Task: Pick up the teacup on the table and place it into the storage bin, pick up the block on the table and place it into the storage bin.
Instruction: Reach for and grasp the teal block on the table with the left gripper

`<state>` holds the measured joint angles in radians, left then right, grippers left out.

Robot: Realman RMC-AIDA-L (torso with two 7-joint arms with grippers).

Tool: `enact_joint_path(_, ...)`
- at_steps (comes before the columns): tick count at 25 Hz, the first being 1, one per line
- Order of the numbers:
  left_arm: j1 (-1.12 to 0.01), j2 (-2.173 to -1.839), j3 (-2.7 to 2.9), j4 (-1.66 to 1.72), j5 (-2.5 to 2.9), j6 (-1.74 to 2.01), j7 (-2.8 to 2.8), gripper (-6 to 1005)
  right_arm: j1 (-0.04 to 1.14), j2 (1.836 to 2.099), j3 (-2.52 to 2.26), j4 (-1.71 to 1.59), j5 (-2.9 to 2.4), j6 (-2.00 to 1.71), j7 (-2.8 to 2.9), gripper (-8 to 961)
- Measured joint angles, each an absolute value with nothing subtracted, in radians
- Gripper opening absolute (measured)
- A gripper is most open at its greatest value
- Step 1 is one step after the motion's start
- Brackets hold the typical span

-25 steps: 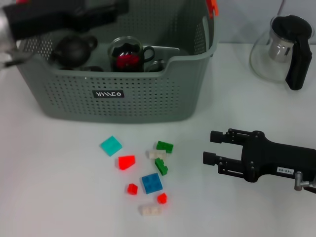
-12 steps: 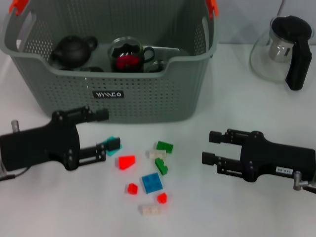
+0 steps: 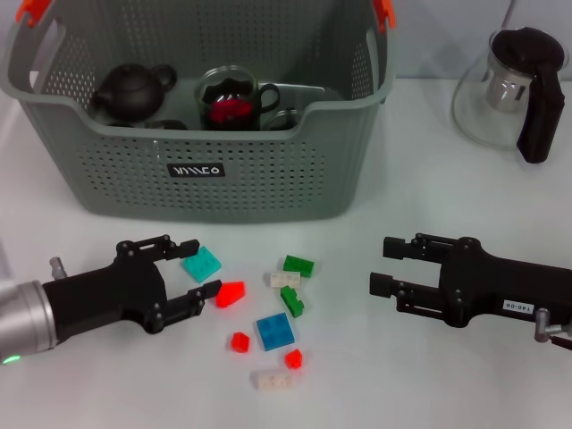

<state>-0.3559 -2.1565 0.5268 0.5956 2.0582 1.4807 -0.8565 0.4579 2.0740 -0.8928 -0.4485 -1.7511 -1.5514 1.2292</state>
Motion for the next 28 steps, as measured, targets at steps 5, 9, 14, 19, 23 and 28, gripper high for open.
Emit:
enact_joint_path(5, -0.366, -2.168, 0.526, 0.58, 2.055, 1.371, -0.84, 614, 0.46, 2.073, -0.893, -0.448, -1.752, -1.551, 1.232, 673)
enact_joint_path(9, -0.376, -2.17, 0.525, 0.553, 2.05, 1.312, -0.803, 608, 0.46, 2.072, -0.893, -0.448, -1.752, -1.55, 1.232, 673)
enact_joint_path(14, -0.394, -2.171, 0.524, 0.52, 2.049, 1.232, -0.777, 606, 0.46, 2.071, -0.893, -0.448, -1.752, -1.55, 1.232, 673)
enact_joint_path(19, -0.412, -2.171, 0.525, 0.49, 2.049, 1.185, -0.769, 605, 0.46, 2.071, -0.893, -0.448, -1.752, -1.55, 1.232, 673)
enact_joint_path(23, -0.416, -2.171, 0.525, 0.487, 2.052, 1.181, -0.766, 603, 0.46, 2.071, -0.893, -0.448, -1.752, -1.55, 1.232, 673)
enact_joint_path(28, -0.418, -2.171, 0.525, 0.486, 2.056, 1.181, -0.771, 602, 0.46, 2.071, -0.893, -0.448, -1.752, -1.55, 1.232, 673)
